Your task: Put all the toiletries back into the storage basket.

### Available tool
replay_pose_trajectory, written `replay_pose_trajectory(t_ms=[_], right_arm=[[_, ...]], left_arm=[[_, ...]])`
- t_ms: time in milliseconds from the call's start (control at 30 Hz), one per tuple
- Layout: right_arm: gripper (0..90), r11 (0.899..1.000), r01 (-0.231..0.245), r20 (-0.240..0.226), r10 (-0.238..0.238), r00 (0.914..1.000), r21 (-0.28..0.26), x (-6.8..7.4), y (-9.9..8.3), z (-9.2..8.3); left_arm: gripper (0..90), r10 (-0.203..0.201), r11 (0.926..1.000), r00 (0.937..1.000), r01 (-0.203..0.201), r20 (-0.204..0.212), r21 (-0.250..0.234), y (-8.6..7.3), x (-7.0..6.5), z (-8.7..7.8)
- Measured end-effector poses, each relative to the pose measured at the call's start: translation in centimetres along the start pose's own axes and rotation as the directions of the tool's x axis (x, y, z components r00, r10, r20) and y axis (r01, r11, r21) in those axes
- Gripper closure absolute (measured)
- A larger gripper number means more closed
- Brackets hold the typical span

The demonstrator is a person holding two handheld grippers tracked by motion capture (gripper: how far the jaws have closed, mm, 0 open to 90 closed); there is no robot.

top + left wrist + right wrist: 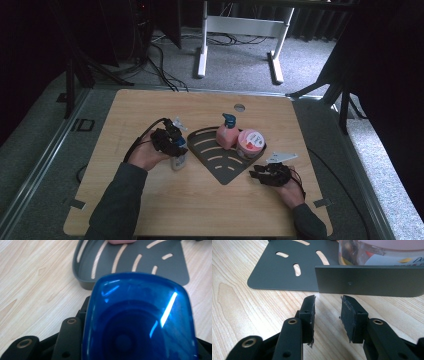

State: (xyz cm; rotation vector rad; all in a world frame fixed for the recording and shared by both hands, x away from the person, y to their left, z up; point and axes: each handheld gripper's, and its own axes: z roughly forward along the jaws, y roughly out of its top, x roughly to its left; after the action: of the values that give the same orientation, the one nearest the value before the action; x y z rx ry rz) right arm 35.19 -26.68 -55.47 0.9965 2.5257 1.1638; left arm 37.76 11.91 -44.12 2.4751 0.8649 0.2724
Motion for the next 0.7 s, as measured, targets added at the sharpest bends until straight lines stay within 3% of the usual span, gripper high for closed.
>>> replay_pose_trajectory(t_ms=[367, 700], right_arm=[[63.6, 1.000, 0.002, 0.000, -0.002, 1.0000, 0.000, 0.0, 0.0, 0.0], [63.7, 1.000, 0.002, -0.002, -0.002, 1.0000, -0.003, 0.0, 0.0, 0.0]], left_arm=[[55.9, 0.047, 0.9988, 0.9982, -0.047, 0.036, -0.013, 1.1, -2.0, -0.5], [55.8, 0.050, 0.9981, 0.9981, -0.049, 0.034, -0.038, 2.3, -1.9, -1.6]])
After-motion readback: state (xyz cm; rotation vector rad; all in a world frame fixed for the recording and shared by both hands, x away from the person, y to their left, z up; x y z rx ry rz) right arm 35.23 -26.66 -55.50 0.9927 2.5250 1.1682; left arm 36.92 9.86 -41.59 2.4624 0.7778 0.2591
